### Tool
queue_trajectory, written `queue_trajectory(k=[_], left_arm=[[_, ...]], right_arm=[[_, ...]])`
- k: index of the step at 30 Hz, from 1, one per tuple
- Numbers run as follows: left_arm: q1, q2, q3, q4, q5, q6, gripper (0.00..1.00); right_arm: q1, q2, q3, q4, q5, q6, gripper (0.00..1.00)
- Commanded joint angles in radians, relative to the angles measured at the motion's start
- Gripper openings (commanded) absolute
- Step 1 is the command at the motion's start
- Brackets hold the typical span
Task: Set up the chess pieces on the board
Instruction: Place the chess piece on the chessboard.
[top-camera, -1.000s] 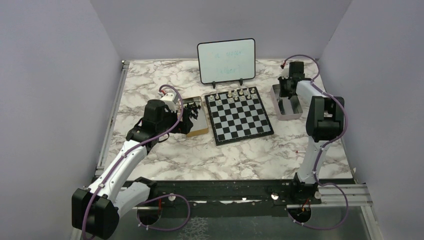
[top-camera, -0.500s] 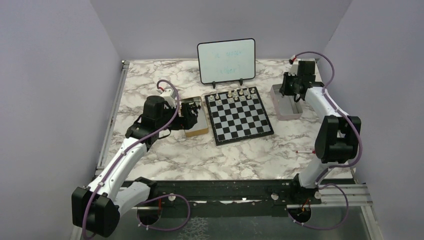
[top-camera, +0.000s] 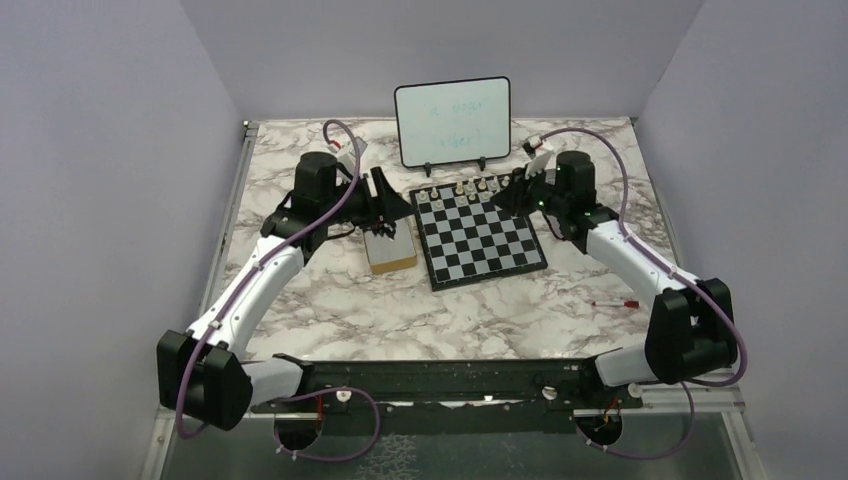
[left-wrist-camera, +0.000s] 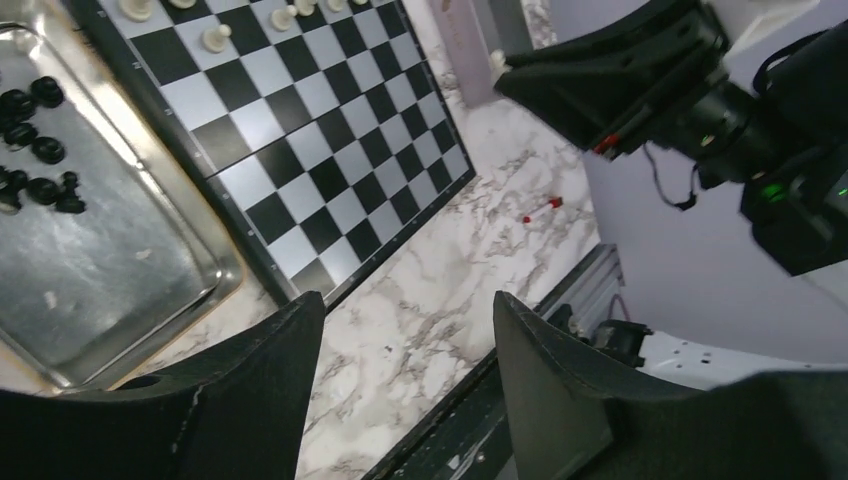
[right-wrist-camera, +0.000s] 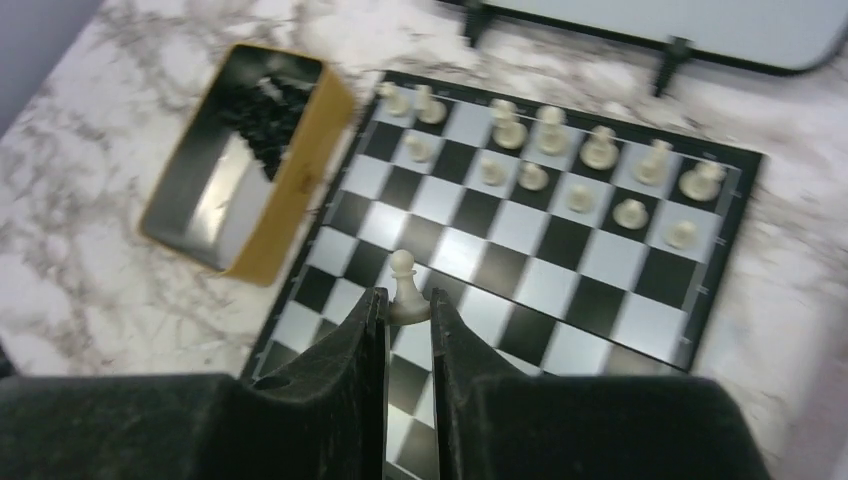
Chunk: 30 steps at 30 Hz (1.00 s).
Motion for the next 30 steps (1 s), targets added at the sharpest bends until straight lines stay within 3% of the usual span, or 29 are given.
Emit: queue_trajectory(k=[1, 7, 20, 27, 30], left_arm=[[-0.003, 0.064, 0.078, 0.087, 0.147, -0.126, 0.63], [-0.011, 0.122, 0.084, 0.202, 0.225, -0.245, 0.53], [-0.082, 0.187, 0.044, 0.341, 0.232, -0.36, 0.41], [-0.089, 0.199, 0.041, 0.32, 0.187, -0.341, 0.41], [-0.091, 0.199, 0.035, 0.308, 0.172, -0.332, 0.46]], right_arm=[[0.101, -0.072, -0.069, 0.239, -0.142, -0.001, 0.13], [0.22, -0.079, -0.099, 0.31, -0.189, -0.03, 0.12], [0.325, -0.11, -0.112, 0.379, -0.207, 0.006, 0.13], [0.336, -0.138, -0.112, 0.37, -0.191, 0.003, 0.13], [0.337, -0.147, -0.112, 0.362, -0.187, 0.004, 0.13]])
